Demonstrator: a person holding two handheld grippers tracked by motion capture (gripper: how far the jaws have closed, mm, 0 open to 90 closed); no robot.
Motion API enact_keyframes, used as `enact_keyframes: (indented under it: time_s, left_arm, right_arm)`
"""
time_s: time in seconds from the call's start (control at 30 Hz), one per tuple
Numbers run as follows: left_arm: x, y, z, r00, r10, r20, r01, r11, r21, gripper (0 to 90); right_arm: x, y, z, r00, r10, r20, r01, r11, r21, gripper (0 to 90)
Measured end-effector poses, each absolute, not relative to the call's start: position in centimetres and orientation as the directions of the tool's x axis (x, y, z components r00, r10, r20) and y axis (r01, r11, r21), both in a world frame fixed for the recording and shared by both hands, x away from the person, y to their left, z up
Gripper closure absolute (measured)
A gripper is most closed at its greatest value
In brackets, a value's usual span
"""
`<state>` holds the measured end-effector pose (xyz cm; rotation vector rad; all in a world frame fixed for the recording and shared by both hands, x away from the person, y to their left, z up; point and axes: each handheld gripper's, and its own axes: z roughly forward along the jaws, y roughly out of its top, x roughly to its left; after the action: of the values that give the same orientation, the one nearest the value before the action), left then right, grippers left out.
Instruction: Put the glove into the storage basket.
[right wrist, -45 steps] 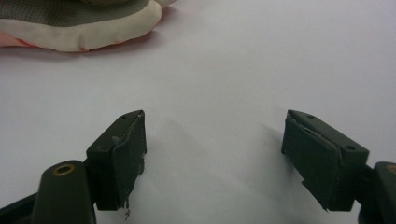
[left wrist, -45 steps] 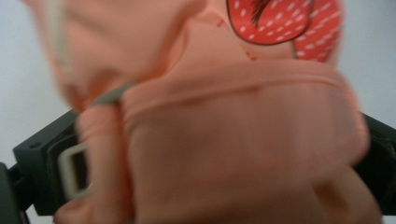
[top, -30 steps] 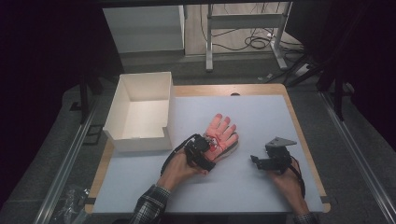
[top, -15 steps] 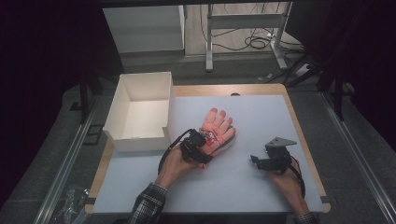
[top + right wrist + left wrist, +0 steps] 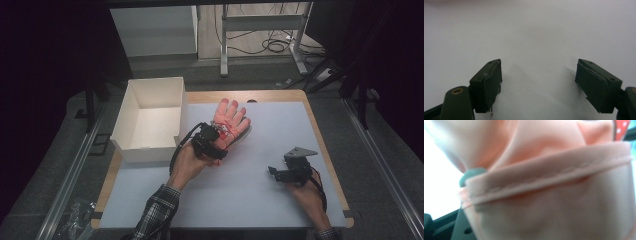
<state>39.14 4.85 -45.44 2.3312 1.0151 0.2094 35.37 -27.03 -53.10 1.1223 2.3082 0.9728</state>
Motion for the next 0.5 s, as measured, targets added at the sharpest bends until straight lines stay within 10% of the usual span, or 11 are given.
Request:
enact_keyframes:
  time_s: [0.5]
  left_arm:
    - [41.6, 6.1, -40.5, 0.635, 0.77, -0.062, 0.652, -0.492, 0.578, 36.5]
  right_arm:
    - [35.4, -27.0, -53.1, -0.602, 0.797, -0.046, 0.523, 0.437, 0.732, 21.4]
